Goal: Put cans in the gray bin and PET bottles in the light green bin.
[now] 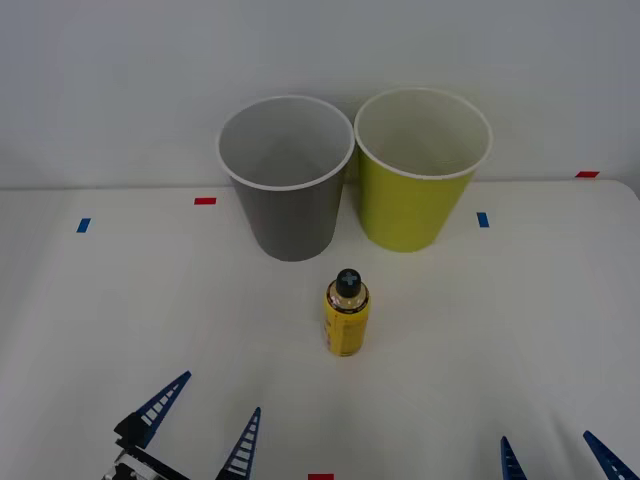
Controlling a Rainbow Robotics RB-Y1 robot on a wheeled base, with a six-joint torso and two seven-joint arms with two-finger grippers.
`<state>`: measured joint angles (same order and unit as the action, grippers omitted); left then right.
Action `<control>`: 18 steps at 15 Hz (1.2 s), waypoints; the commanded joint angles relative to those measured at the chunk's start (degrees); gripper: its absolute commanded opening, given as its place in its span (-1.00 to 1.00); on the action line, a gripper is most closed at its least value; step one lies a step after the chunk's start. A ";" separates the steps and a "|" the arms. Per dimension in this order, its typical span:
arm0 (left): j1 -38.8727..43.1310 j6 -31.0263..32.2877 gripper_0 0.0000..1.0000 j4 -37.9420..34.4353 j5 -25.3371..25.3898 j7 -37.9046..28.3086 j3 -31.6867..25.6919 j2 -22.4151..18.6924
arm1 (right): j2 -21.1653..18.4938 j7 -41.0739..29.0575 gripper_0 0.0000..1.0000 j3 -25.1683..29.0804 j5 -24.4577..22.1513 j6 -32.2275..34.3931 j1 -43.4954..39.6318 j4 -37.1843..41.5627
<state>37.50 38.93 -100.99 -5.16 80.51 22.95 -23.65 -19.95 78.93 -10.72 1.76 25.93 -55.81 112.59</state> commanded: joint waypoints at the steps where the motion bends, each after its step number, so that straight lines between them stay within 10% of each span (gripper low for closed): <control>1: -2.60 -1.41 1.00 0.00 -0.73 0.35 1.75 -0.08 | 0.00 0.00 1.00 0.00 0.00 0.00 0.00 0.00; 18: -20.62 -17.49 1.00 0.00 7.27 -0.18 10.53 -1.75 | 0.00 0.00 1.00 0.00 0.00 0.00 0.00 0.00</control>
<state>17.79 22.54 -100.98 1.39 80.16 32.87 -25.59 -19.95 78.93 -10.72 1.76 25.93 -55.81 112.59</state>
